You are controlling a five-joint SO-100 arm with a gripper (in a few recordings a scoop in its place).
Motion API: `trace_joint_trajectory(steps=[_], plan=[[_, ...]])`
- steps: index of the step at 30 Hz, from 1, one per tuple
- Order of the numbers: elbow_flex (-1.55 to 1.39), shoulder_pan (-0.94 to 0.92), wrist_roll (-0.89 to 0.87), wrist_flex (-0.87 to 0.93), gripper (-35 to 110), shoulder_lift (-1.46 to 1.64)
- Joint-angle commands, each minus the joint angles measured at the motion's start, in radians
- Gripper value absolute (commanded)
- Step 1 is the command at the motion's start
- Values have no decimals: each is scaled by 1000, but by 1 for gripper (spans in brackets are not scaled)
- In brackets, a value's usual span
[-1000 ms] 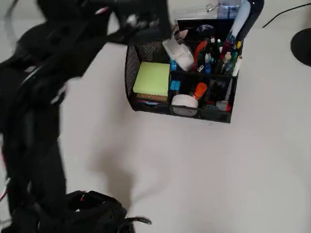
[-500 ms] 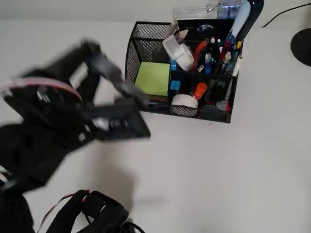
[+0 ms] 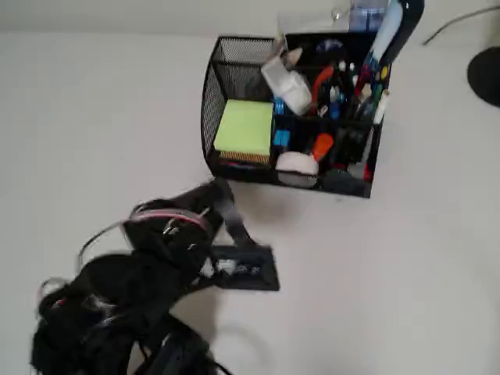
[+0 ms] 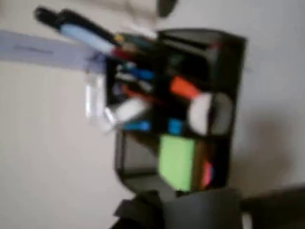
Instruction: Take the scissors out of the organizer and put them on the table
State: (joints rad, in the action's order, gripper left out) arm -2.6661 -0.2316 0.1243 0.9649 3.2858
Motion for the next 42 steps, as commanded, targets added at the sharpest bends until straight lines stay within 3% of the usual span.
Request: trace_joint_trajectory(steps=[1,5,16,25,42], plan=[[-115,-31,9,-98,0,2],[-227,-67,32,-225,0,0],[-402,-140,97,-453,27,0],[-400,-117,221,-357,40,0],[-327,-117,526,14,41,0]])
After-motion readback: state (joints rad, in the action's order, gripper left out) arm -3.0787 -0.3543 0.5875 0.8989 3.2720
